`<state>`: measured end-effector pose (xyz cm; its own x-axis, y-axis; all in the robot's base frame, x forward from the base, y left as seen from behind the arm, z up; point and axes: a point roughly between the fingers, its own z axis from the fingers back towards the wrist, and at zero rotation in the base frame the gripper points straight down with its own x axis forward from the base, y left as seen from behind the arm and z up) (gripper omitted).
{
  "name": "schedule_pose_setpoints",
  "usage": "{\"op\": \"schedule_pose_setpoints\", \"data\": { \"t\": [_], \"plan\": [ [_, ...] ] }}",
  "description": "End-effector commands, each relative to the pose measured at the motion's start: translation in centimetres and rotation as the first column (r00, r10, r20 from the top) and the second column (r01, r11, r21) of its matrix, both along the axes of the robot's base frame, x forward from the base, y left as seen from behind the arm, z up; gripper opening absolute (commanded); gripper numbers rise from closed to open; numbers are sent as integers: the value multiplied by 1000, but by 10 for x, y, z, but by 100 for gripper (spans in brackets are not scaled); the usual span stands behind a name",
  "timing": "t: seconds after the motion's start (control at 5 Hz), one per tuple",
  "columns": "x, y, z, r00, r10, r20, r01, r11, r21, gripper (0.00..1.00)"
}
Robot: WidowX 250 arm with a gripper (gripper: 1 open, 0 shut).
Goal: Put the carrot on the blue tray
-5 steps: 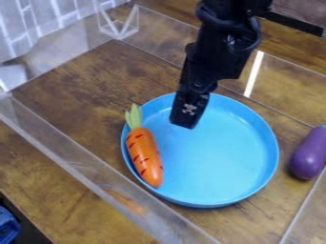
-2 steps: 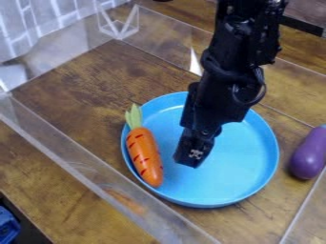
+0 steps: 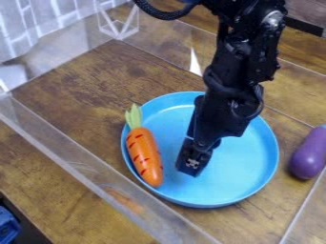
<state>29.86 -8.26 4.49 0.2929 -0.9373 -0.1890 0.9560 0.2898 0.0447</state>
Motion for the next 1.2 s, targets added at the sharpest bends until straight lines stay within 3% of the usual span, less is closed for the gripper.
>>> {"op": "schedule_pose_setpoints", "data": {
  "t": [0.0, 0.4, 0.8, 1.0],
  "plan": [
    [6, -8, 15, 998, 55, 38, -54, 998, -24, 100],
    [11, -15, 21, 980, 195, 37, -193, 980, -47, 100],
    [-1, -12, 10, 984, 173, 36, -171, 983, -68, 100],
    [-1, -2, 3, 979, 200, 33, -197, 977, -76, 100]
  ]
}}
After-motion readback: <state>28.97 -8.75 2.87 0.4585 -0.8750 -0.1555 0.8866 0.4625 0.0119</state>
